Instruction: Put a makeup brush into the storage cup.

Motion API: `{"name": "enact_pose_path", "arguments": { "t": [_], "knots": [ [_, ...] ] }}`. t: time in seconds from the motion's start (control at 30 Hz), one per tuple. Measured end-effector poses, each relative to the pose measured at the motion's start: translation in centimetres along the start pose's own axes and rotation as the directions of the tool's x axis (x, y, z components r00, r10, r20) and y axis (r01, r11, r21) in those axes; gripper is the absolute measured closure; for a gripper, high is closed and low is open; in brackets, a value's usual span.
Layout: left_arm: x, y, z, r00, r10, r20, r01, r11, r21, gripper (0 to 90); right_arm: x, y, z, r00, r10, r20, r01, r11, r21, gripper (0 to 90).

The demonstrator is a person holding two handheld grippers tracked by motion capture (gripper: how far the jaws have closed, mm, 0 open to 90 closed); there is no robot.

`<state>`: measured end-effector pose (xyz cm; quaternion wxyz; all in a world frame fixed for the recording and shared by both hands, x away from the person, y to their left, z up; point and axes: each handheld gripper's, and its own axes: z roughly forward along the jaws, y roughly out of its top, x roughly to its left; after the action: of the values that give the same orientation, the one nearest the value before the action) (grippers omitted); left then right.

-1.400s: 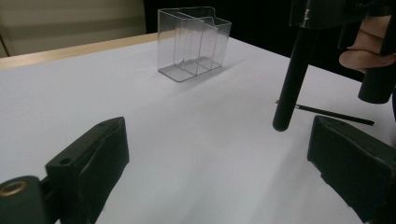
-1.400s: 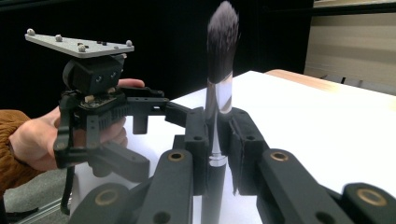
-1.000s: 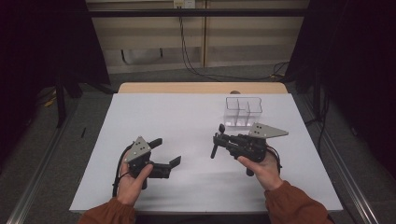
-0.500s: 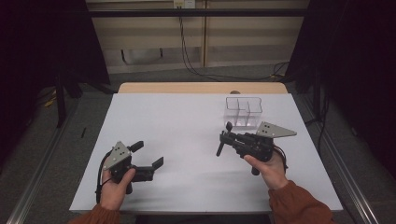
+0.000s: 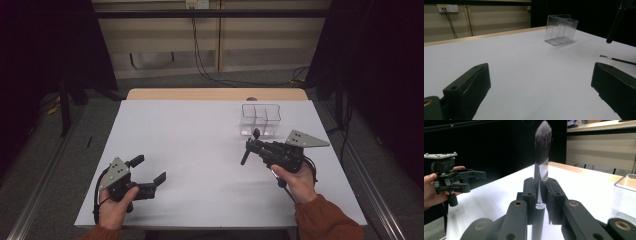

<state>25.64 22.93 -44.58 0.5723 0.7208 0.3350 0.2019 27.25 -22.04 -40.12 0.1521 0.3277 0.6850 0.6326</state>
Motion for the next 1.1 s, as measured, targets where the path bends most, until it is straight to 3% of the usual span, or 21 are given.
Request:
{"name": "enact_pose_path", "arguments": {
  "t": [0.07, 0.2, 0.27, 0.43, 0.7, 1.1],
  "knots": [
    [0.0, -0.1, -0.1, 0.9999, -0.003, 0.013, 0.003, 1.0000, 0.006, 2.5, -0.3, 0.1, -0.4, 0.9999, 0.001, 0.011, -0.001, 1.000, -0.006, 79.2],
    [0.1, -0.2, -0.6, 1.0000, 0.006, -0.007, -0.006, 1.0000, 0.006, 2.5, -0.9, 0.2, -0.9, 0.9993, 0.024, 0.027, -0.024, 0.999, -0.021, 79.1],
    [0.2, -0.2, -0.8, 0.9998, 0.006, -0.017, -0.006, 0.9999, 0.010, 2.5, -1.2, 0.4, -0.9, 0.9990, 0.000, 0.045, 0.001, 1.000, -0.018, 79.1],
    [0.3, -0.3, -1.2, 0.9996, -0.005, -0.028, 0.006, 1.0000, 0.001, 2.5, -2.5, 1.1, -1.6, 0.9967, 0.001, 0.081, 0.002, 0.999, -0.039, 79.1],
    [0.3, -0.2, -1.3, 0.9999, -0.005, -0.016, 0.005, 1.0000, -0.003, 2.5, -4.5, 1.5, -1.9, 0.9895, -0.018, 0.144, 0.022, 0.999, -0.027, 79.1],
    [0.5, -0.1, -1.4, 0.9997, -0.012, -0.022, 0.012, 0.9999, 0.001, 2.5, -6.8, 4.1, -2.3, 0.9741, -0.042, 0.222, 0.052, 0.998, -0.039, 78.9]
  ]
}}
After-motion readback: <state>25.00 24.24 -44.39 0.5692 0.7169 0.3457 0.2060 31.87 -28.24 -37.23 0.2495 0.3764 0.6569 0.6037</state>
